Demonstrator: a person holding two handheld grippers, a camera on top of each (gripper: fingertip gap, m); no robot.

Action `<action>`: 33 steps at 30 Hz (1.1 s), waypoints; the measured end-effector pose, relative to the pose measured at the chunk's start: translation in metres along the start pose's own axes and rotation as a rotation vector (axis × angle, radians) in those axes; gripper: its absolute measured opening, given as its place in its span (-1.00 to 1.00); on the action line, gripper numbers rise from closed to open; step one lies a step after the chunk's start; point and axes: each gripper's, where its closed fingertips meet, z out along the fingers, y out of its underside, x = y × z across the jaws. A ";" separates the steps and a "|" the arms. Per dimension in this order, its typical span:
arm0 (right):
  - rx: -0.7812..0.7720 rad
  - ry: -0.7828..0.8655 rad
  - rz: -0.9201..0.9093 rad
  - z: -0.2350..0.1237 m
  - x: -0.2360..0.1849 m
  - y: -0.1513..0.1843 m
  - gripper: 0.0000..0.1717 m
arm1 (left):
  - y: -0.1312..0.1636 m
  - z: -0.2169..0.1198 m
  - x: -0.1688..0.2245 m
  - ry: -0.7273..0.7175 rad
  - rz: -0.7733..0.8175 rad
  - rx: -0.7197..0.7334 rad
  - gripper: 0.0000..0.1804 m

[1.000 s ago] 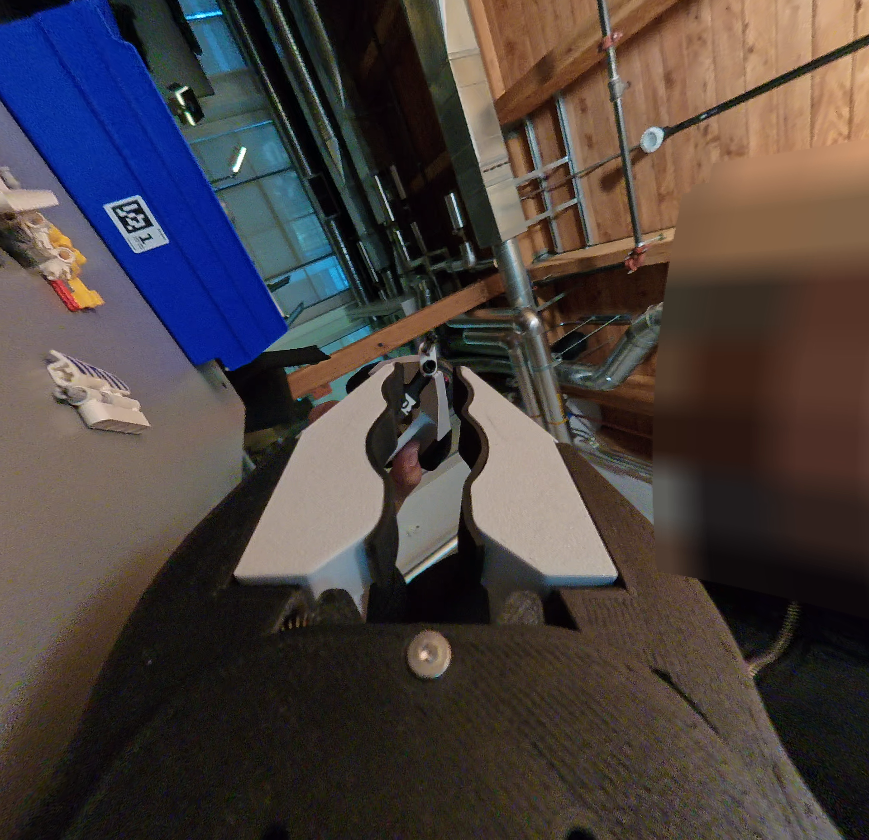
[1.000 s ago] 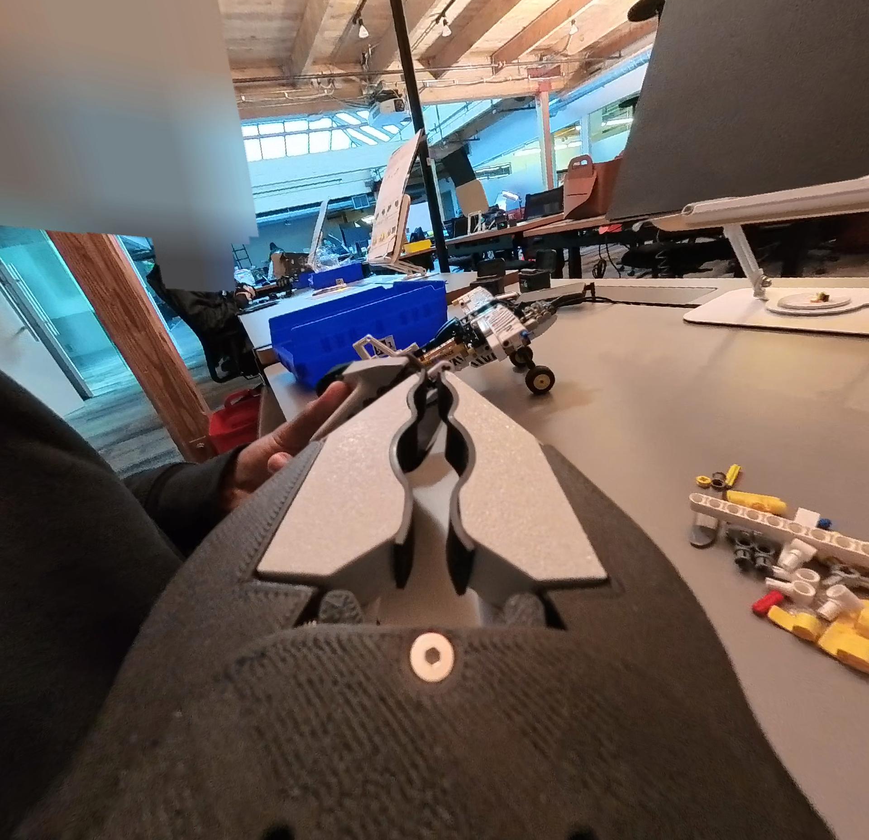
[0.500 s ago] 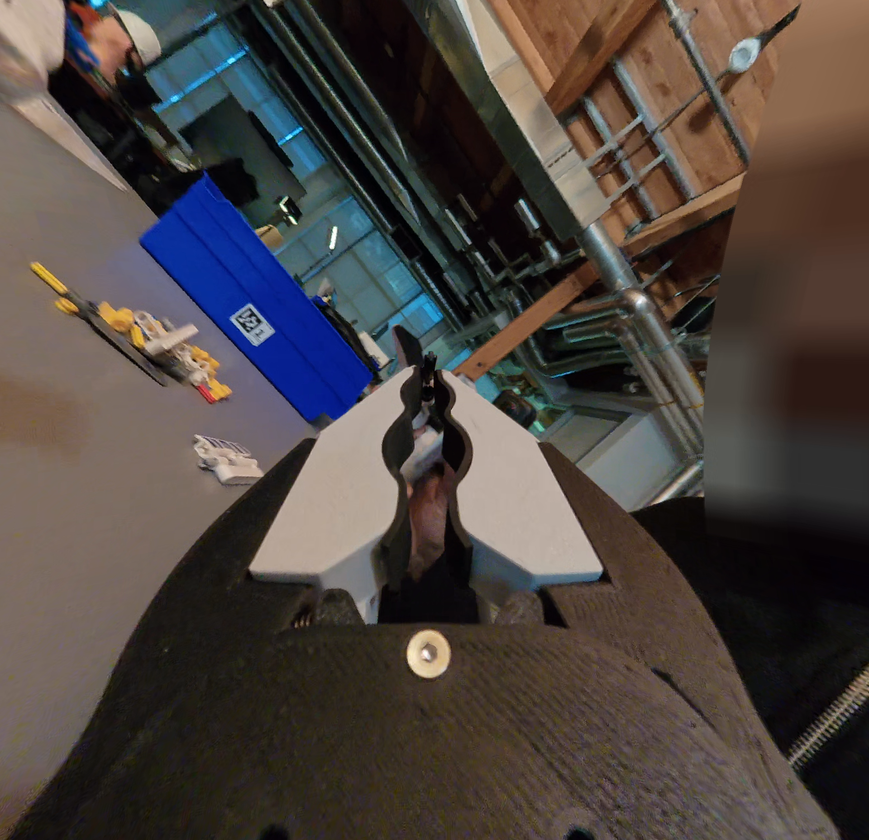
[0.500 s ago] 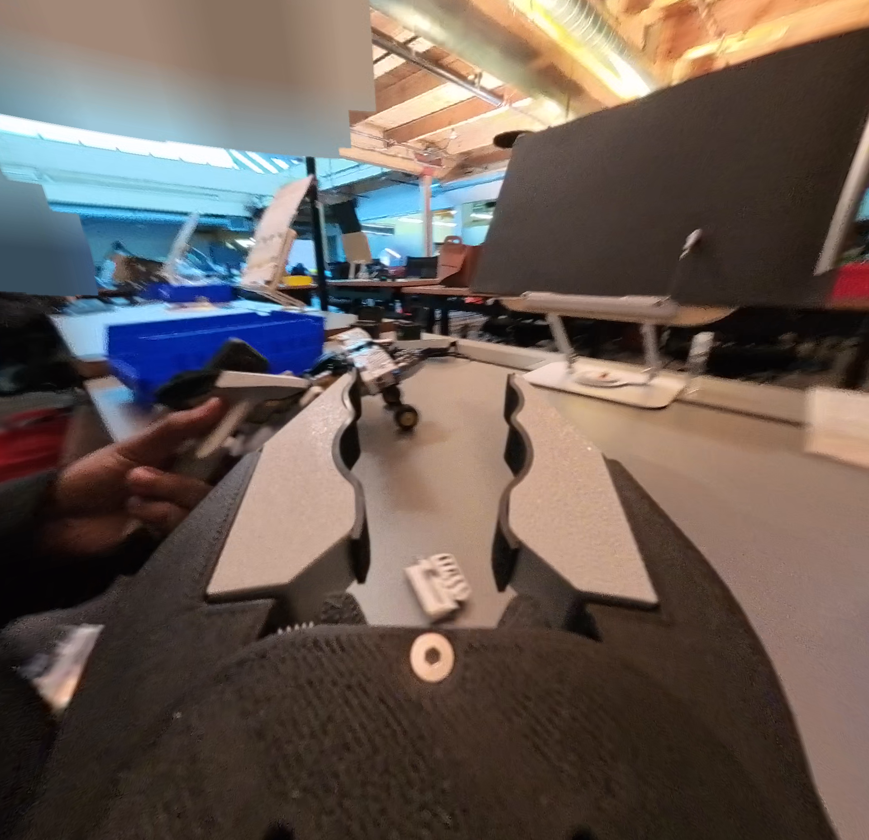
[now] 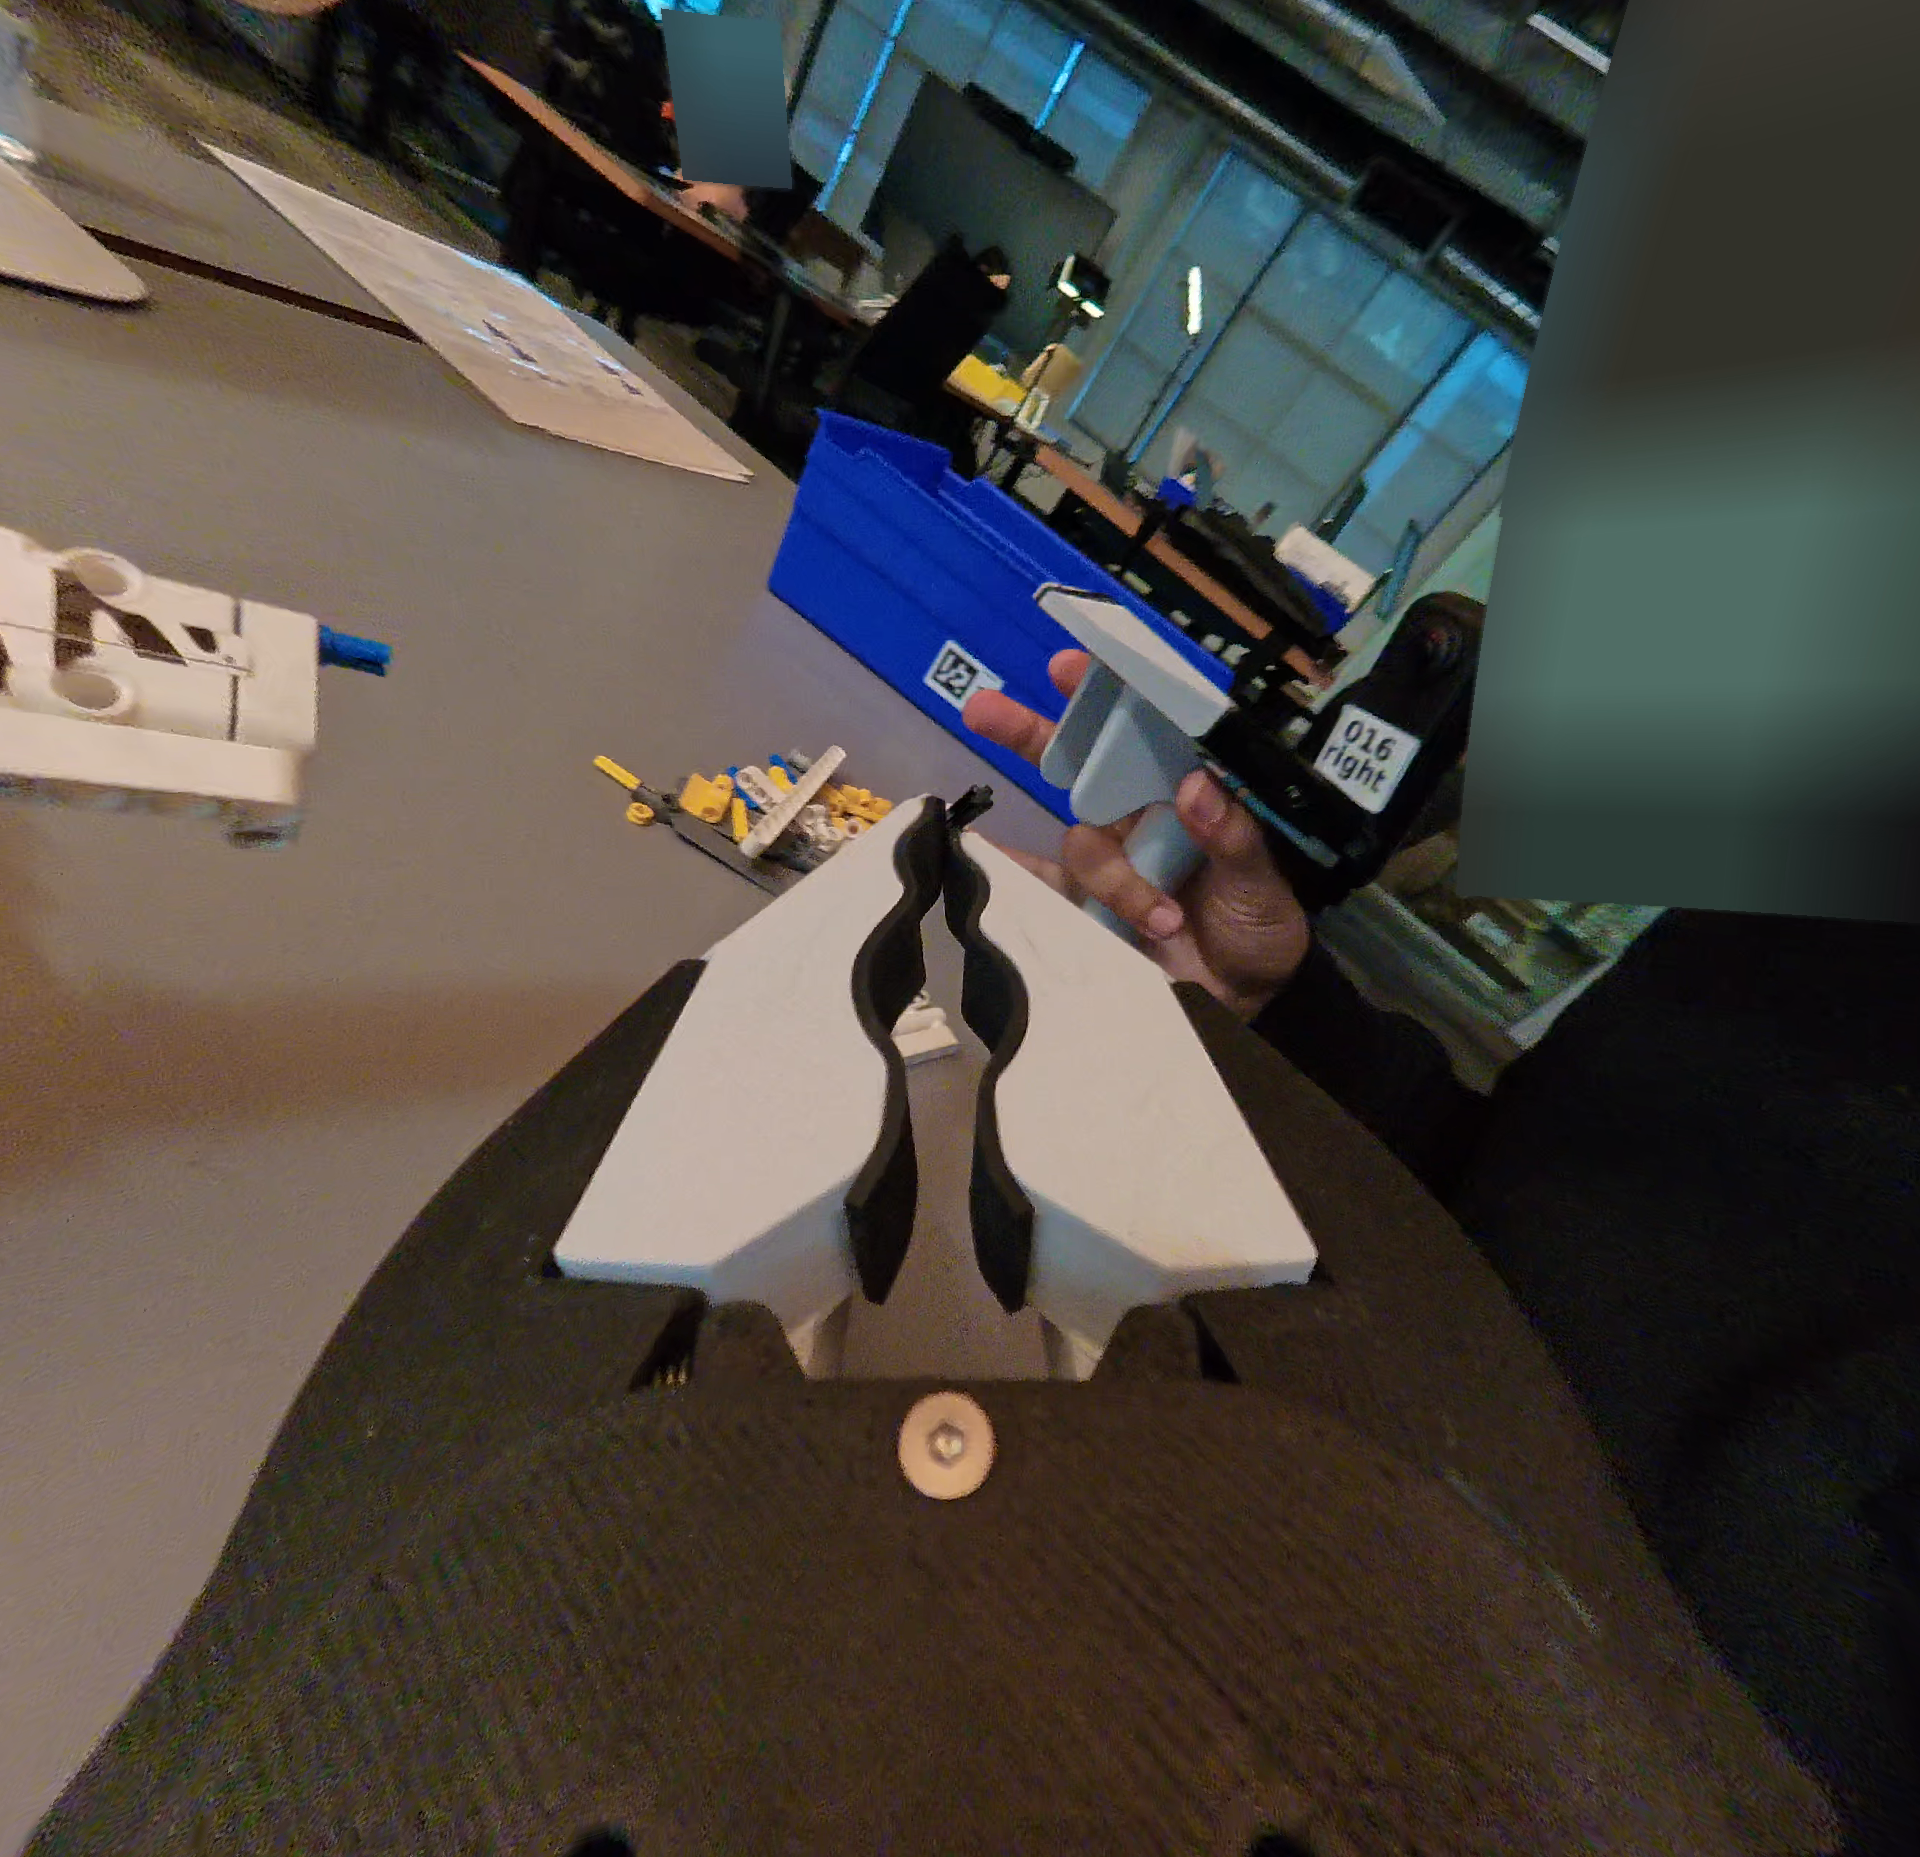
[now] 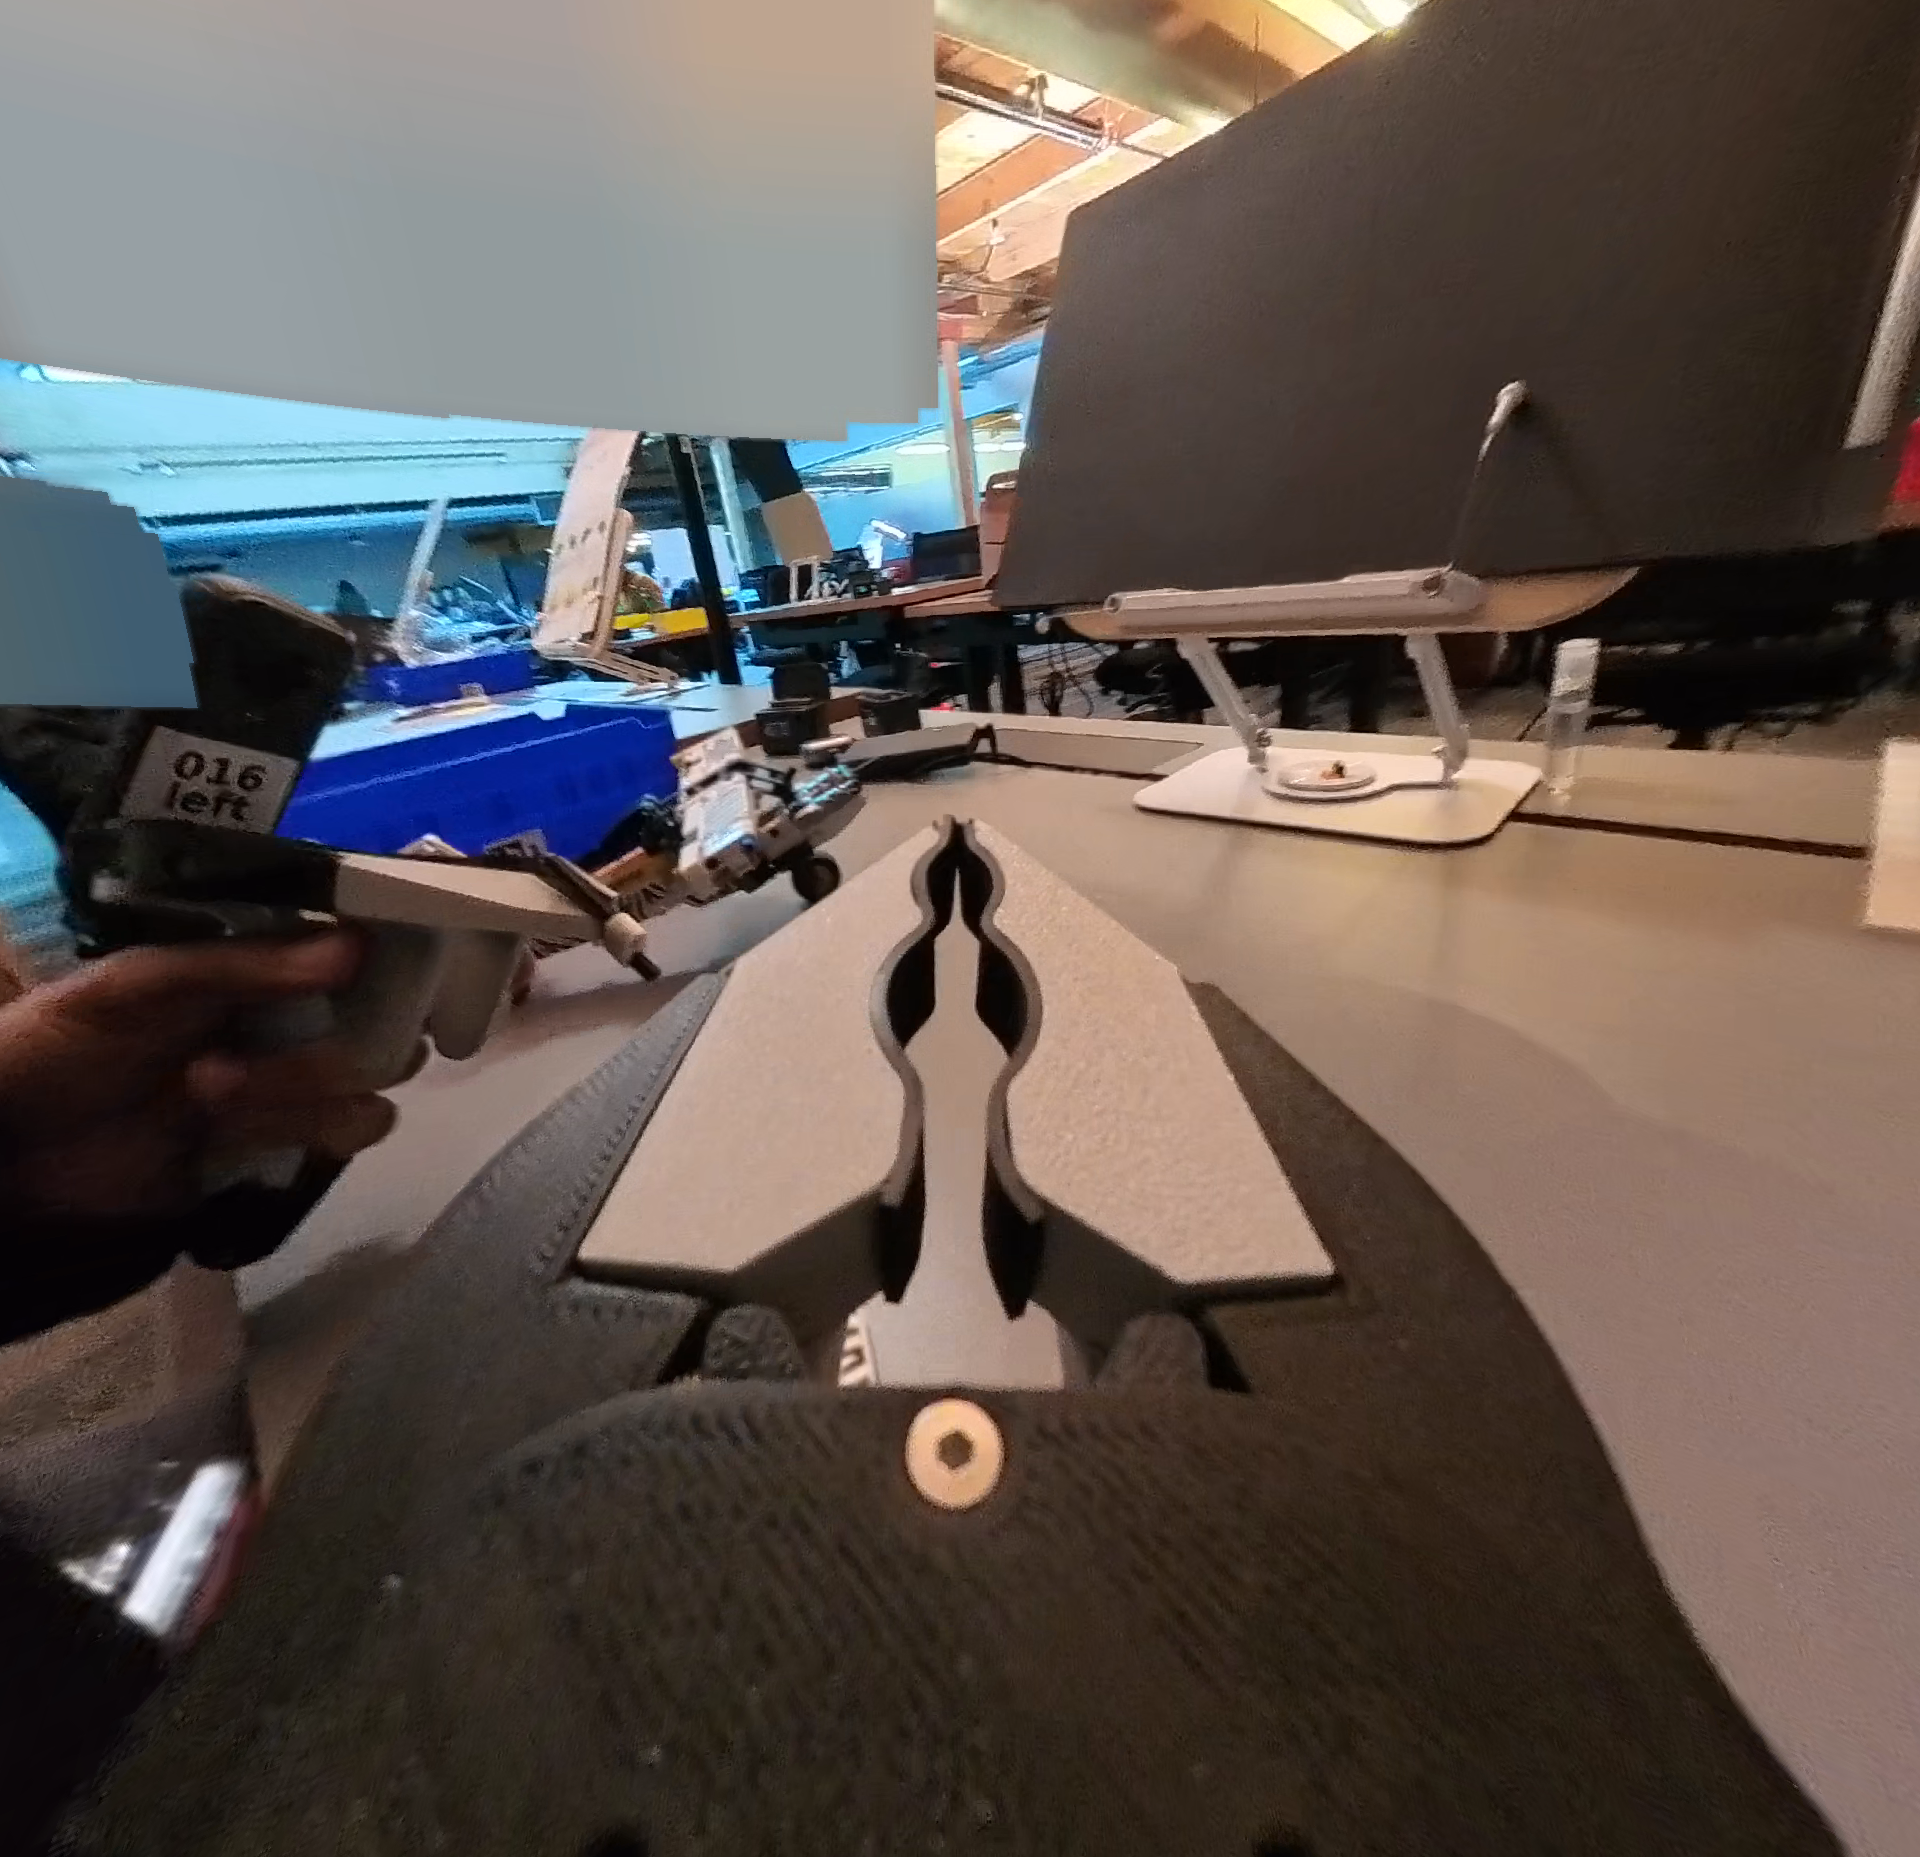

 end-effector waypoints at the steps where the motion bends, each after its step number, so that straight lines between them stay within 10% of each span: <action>1: -0.002 -0.004 0.024 0.002 -0.002 0.000 -1.00 | -0.002 0.000 -0.001 -0.025 0.020 0.008 -1.00; 9: 0.018 0.033 -0.175 0.000 -0.054 0.002 -1.00 | -0.004 0.006 0.017 -0.131 0.282 0.101 -1.00; 13: 0.007 0.113 -0.358 -0.010 -0.068 0.004 -0.82 | 0.004 0.005 0.025 -0.058 0.176 0.119 -1.00; 21: -0.121 -0.126 -0.132 0.014 -0.081 0.026 -0.34 | -0.009 0.003 0.025 0.053 0.034 0.158 -1.00; 26: -0.054 -0.270 0.187 0.025 -0.068 0.014 -0.85 | -0.020 0.012 0.025 0.143 -0.099 0.160 -1.00; 33: -0.042 -0.504 0.389 0.020 -0.076 0.017 -0.92 | -0.024 0.026 0.035 0.345 -0.311 0.149 -1.00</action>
